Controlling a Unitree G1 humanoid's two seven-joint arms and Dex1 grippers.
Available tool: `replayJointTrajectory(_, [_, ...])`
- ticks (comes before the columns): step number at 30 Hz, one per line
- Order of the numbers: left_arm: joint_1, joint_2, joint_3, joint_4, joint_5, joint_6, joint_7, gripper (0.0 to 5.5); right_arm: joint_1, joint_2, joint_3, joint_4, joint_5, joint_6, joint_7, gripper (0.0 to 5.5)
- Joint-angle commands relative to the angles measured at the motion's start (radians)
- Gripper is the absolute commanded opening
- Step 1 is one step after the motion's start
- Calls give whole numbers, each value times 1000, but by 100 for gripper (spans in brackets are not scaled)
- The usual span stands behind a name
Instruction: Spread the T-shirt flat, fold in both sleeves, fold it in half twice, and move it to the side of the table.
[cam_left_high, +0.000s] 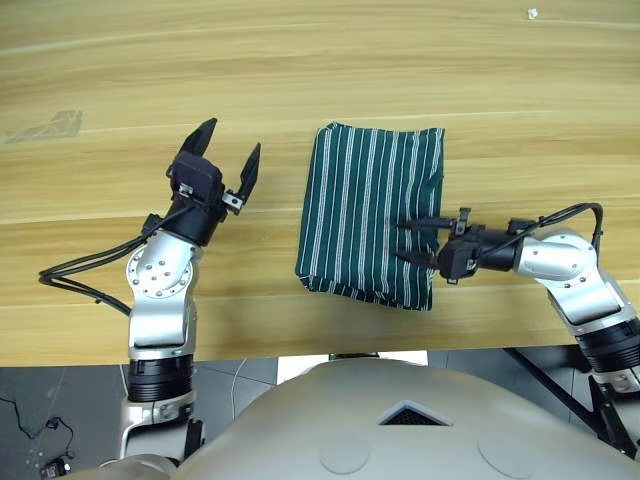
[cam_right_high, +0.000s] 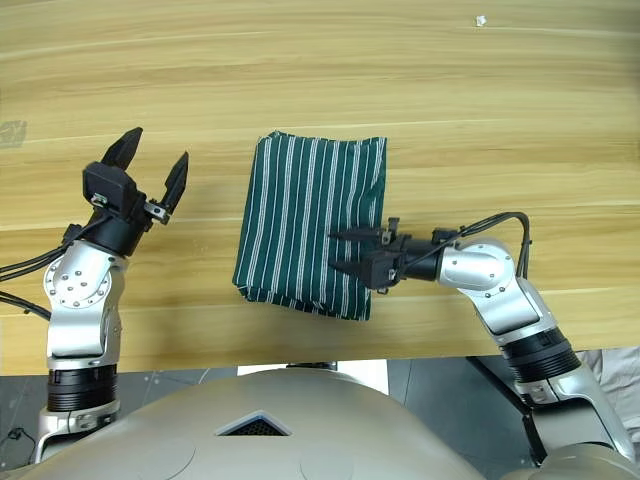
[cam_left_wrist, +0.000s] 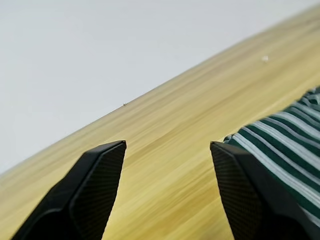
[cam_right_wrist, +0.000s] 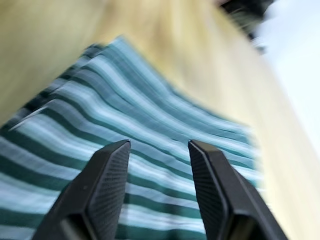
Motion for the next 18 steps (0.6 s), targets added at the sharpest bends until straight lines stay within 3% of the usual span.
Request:
replayJointTrajectory(1, [46, 149, -32, 27, 206, -165, -36, 312, 108, 7, -86, 27, 58, -103, -48, 215])
replayJointTrajectory(9, [124, 398, -127, 74, 570, -520, -52, 312, 227, -149, -188, 319, -299, -670, -137, 215])
replayJointTrajectory(18, [48, 460, -255, 222, 703, -645, -59, 312, 181, -113, -172, 422, -576, -824, -289, 215])
